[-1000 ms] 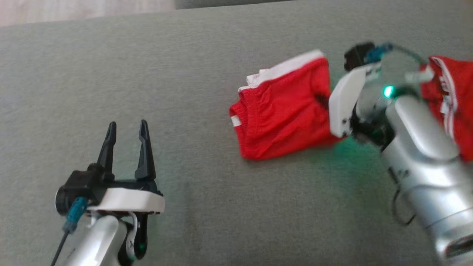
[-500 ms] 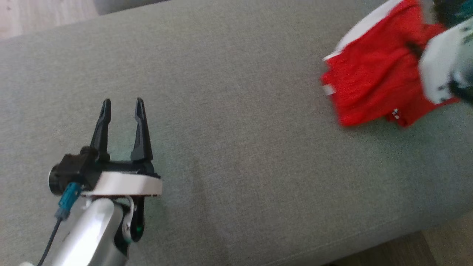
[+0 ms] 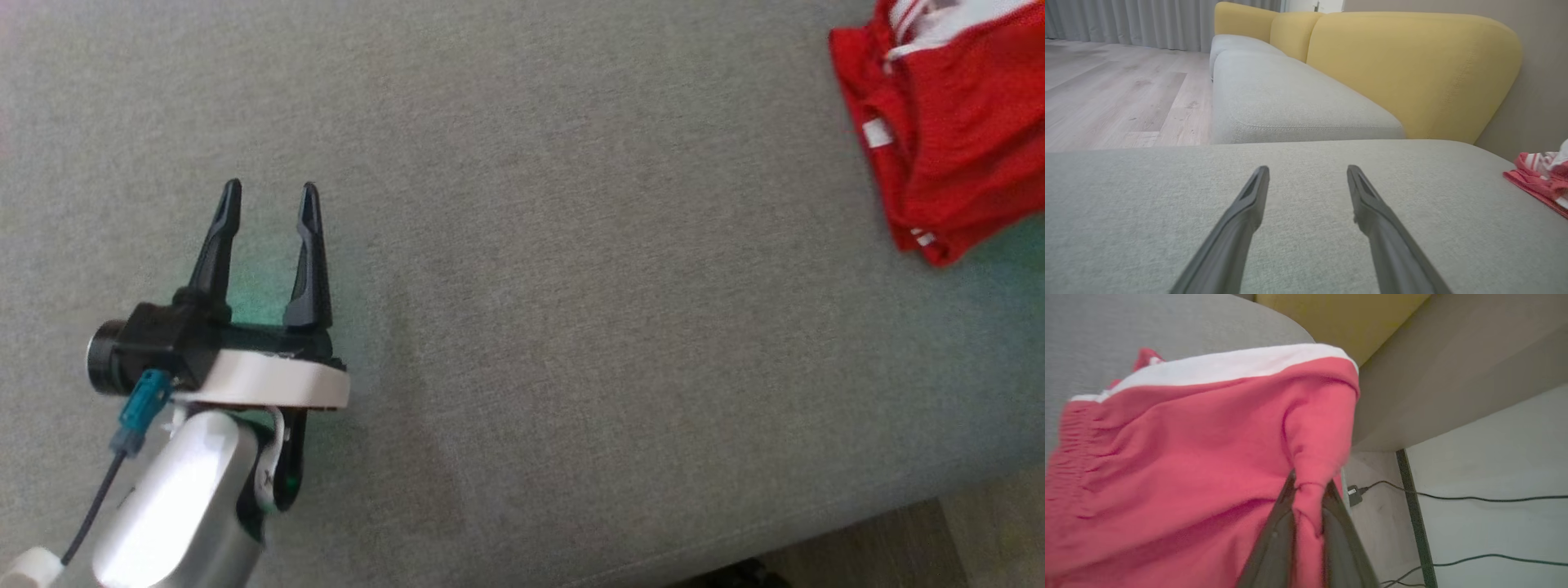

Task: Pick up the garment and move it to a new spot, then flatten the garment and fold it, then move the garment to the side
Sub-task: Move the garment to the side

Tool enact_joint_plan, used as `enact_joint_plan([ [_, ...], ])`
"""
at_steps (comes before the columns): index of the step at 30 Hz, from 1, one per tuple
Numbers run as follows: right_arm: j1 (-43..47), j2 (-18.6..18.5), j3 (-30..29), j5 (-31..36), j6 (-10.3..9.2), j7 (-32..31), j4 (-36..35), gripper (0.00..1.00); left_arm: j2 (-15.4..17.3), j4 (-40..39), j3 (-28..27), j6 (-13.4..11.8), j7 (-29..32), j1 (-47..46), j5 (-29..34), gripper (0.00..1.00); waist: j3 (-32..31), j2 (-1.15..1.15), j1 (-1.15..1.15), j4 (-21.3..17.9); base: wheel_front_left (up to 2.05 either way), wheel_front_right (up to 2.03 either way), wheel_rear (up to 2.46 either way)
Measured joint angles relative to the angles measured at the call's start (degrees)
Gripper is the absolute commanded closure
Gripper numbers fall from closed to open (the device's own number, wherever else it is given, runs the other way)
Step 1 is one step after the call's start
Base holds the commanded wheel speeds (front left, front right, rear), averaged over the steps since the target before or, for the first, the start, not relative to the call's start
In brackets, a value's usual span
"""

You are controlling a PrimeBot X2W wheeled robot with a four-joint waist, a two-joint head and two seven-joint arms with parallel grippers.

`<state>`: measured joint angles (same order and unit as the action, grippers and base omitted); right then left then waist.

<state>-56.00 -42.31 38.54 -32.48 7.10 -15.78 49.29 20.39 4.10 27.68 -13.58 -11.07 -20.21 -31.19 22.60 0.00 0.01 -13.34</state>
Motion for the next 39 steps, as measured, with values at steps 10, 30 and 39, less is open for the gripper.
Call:
enact_joint_plan([
  [10,-0.12,5.88,-4.46,7.3,0.0,11.59,11.27,0.0,0.83,0.12,0.05,0.04,0.56,-0.63,-0.01,0.0,-1.35,0.0,-0.01,0.71,0.0,0.0,0.0],
  [30,28.16,21.6,-17.08,7.48,0.0,29.91,-9.64,0.0,-3.63,4.91,-6.01,-0.44,-3.22,17.34,-4.23,0.0,-21.03,0.0,-0.03,5.49,0.0,0.0,0.0],
  [39,42.17,29.0,-26.44,16.72,0.0,25.64,-21.14,0.0,-4.89,5.13,-7.61,0.25,-3.37,19.67,-4.21,0.0,-24.1,0.0,-0.02,10.03,0.0,0.0,0.0],
])
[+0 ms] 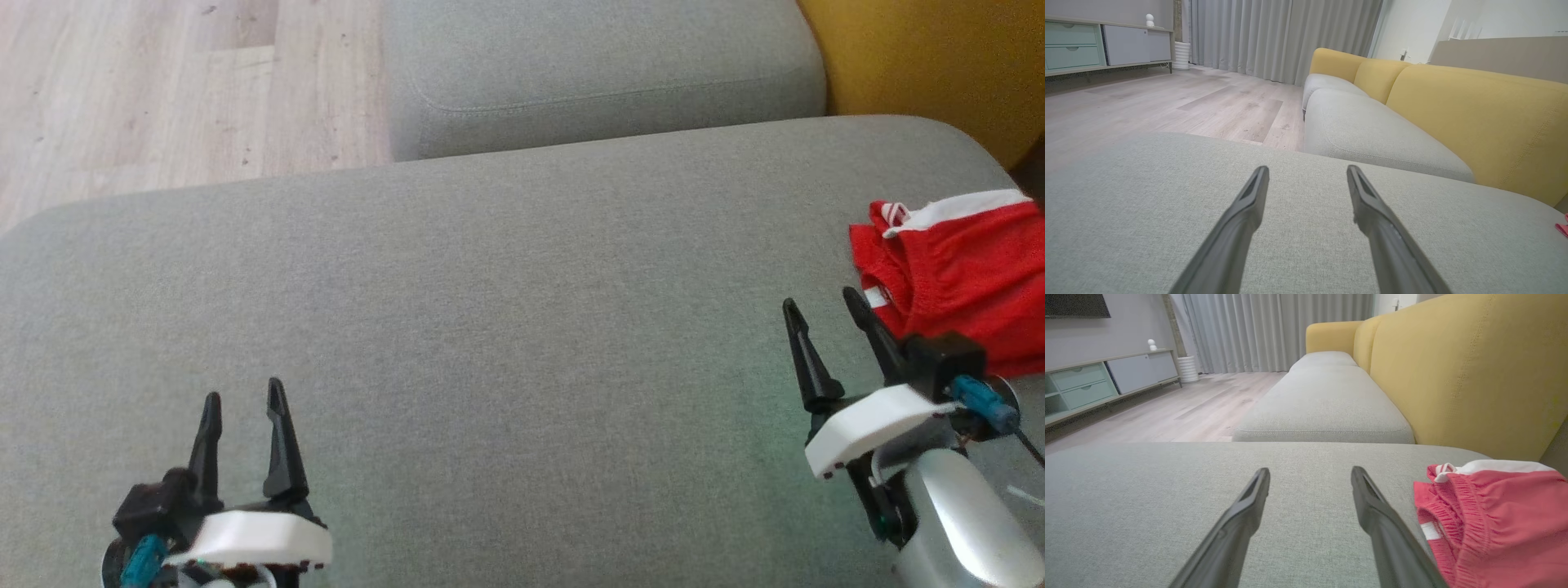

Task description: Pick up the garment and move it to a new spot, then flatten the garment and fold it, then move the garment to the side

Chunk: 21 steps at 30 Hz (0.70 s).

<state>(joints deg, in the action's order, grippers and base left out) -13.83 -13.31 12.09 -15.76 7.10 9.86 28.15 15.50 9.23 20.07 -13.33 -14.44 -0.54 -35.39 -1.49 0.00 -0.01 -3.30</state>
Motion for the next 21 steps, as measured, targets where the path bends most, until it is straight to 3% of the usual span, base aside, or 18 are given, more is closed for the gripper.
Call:
enact_joint_plan([
  [10,6.63,3.79,-5.5,4.39,0.0,-5.34,-9.37,0.0,-1.11,1.83,-1.23,1.45,0.0,0.55,0.18,0.0,0.21,0.0,0.01,0.14,0.0,0.0,0.0],
  [21,7.82,5.55,-7.11,5.49,0.0,-7.38,-13.39,0.0,-1.1,3.19,-1.31,2.14,0.0,0.55,0.18,0.0,0.78,0.0,0.01,-0.93,0.0,0.0,0.0],
])
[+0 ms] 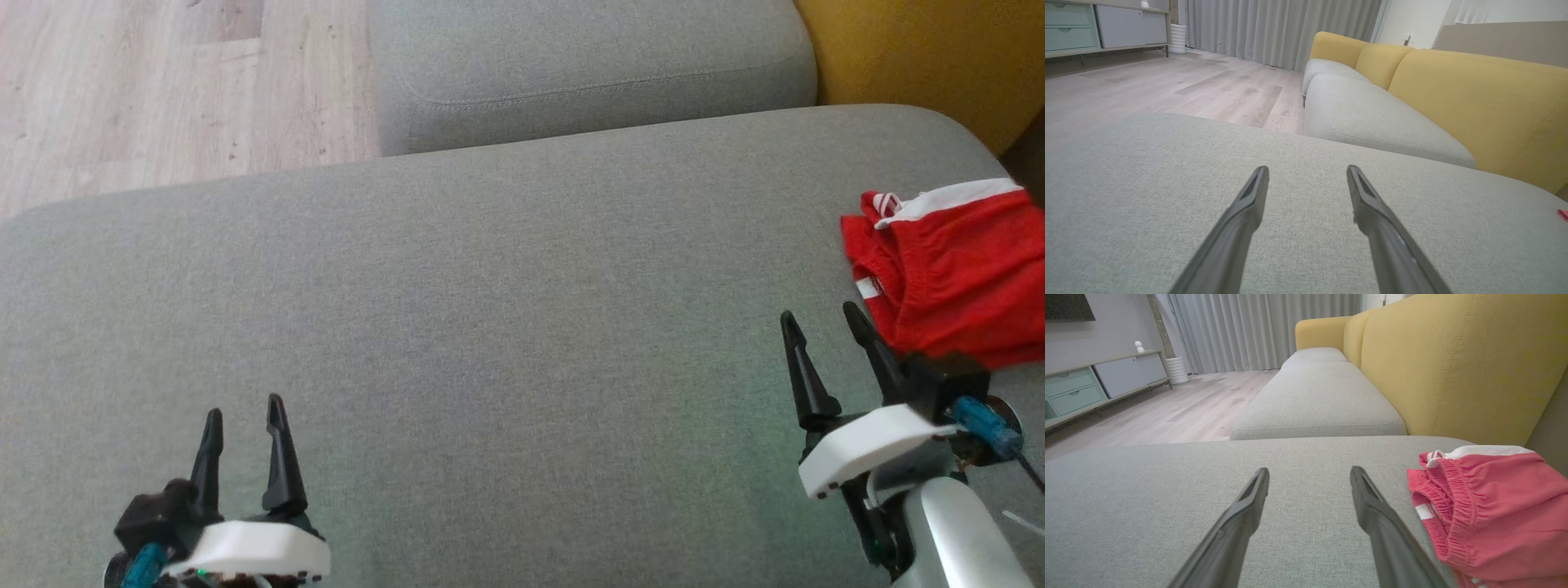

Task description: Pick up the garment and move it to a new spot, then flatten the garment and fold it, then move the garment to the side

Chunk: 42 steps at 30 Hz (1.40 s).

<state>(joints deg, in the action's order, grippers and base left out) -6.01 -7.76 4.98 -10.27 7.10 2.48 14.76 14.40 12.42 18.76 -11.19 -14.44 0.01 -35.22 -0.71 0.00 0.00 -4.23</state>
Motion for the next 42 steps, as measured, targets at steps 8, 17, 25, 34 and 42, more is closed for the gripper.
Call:
enact_joint_plan([
  [8,1.26,0.03,0.09,0.25,-0.01,-0.49,-0.07,1.0,-0.13,0.7,0.07,0.1,0.07,0.04,-0.04,1.0,0.21,0.0,0.0,-0.64,0.0,0.0,0.0],
  [17,7.38,0.09,0.56,0.24,-0.05,-0.53,8.21,1.0,-2.36,7.87,0.53,0.1,0.33,4.63,-0.04,1.0,0.21,0.0,0.0,-0.66,0.0,0.0,0.0],
  [25,9.03,0.19,0.26,-3.77,-0.05,-1.05,9.75,1.0,-3.01,9.27,-0.1,0.9,1.34,6.11,-2.98,1.0,0.25,0.0,0.0,-0.38,0.0,0.0,0.0],
  [34,9.0,0.68,-0.51,-9.69,-0.05,-1.57,9.15,1.0,-3.88,9.02,-1.43,2.2,2.86,5.94,-7.04,1.0,0.3,0.0,0.0,-0.02,0.0,0.0,0.0],
  [42,8.92,1.42,-1.53,-14.89,-0.05,-2.1,8.46,1.0,-4.28,8.73,-2.74,3.22,4.16,4.95,-10.78,1.0,0.34,0.0,0.0,0.29,0.0,0.0,0.0],
])
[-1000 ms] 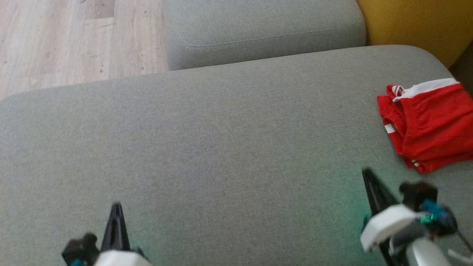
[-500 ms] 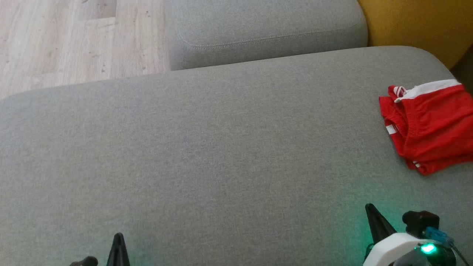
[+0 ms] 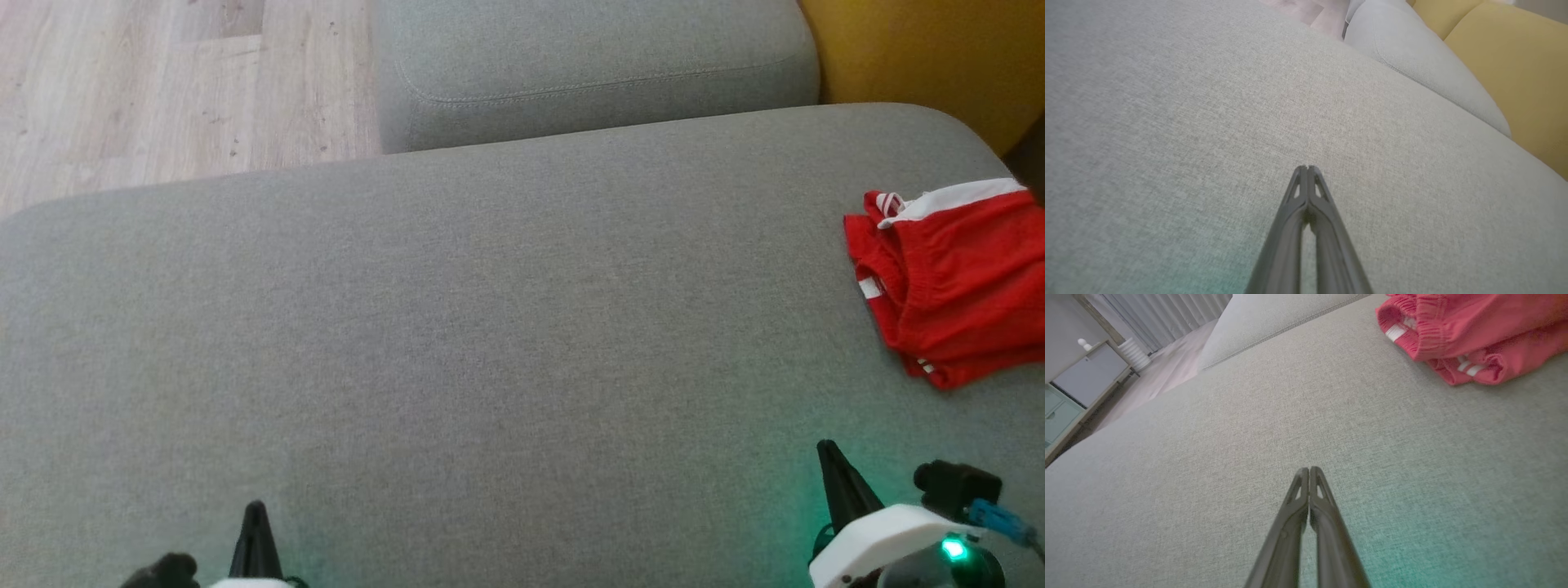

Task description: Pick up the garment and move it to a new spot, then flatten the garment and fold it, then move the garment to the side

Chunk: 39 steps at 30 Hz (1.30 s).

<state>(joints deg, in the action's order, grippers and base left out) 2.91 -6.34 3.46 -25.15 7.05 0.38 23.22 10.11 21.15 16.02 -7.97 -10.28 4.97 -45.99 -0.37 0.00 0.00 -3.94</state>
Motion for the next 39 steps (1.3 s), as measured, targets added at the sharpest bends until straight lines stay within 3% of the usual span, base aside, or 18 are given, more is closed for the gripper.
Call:
enact_joint_plan([
  [39,-2.5,1.23,-4.16,-25.64,-0.01,-2.68,-2.61,1.0,-2.76,-1.98,-7.7,6.02,6.35,-2.66,-17.75,1.0,0.21,0.0,0.0,1.53,0.0,0.0,0.0],
])
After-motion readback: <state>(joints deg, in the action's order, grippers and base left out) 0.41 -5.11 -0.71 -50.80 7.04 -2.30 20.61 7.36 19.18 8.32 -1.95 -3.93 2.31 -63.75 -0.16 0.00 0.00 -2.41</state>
